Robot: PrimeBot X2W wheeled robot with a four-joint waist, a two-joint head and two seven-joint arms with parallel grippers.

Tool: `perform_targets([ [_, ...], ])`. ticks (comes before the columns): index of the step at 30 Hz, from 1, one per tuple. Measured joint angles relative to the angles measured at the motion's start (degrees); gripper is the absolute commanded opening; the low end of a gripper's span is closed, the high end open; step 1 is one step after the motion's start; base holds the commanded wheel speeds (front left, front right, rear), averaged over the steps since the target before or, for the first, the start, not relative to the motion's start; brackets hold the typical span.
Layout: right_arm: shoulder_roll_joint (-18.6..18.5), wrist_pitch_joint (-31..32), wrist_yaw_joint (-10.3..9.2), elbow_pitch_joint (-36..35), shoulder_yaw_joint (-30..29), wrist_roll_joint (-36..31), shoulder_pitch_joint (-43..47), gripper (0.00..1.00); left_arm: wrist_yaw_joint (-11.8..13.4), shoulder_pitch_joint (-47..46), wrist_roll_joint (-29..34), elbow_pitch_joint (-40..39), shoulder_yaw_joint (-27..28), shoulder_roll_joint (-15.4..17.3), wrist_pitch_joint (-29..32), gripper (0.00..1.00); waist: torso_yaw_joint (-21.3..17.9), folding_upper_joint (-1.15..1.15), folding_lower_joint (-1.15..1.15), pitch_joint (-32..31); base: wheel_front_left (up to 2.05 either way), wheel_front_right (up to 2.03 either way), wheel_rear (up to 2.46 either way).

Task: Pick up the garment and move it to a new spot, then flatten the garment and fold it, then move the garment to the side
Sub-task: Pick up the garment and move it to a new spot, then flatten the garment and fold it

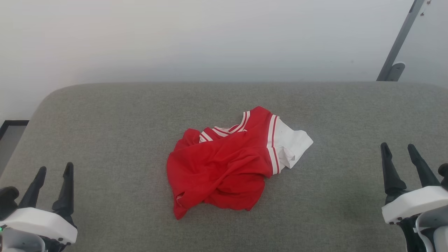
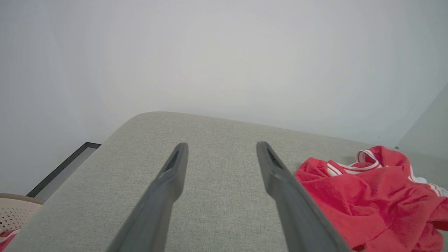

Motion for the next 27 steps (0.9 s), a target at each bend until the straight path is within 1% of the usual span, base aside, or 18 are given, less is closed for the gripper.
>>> perform_targets([
  [8,-0.51,0.37,0.00,0.03,1.00,0.03,-0.05,1.00,0.23,0.10,-0.19,-0.64,-0.31,0.01,0.41,1.00,0.41,0.00,0.00,0.31,0.00,0.00,0.00],
  [16,-2.34,2.56,0.00,0.99,3.30,0.11,-3.70,1.00,0.22,-0.36,-0.38,-1.69,-1.14,-0.40,0.71,1.00,2.80,0.00,0.00,1.74,0.00,0.00,0.00],
  [23,-5.67,6.34,0.00,6.35,6.05,0.64,-10.55,1.00,0.14,-2.62,-0.33,-2.54,-2.72,-1.51,1.01,1.00,5.98,0.00,0.00,4.66,0.00,0.00,0.00],
  [27,-7.59,10.53,0.01,10.49,7.80,1.18,-14.94,1.00,-0.20,-4.50,-0.23,-2.59,-3.89,-2.72,1.01,1.00,8.05,0.00,0.00,6.91,0.00,0.00,0.00],
])
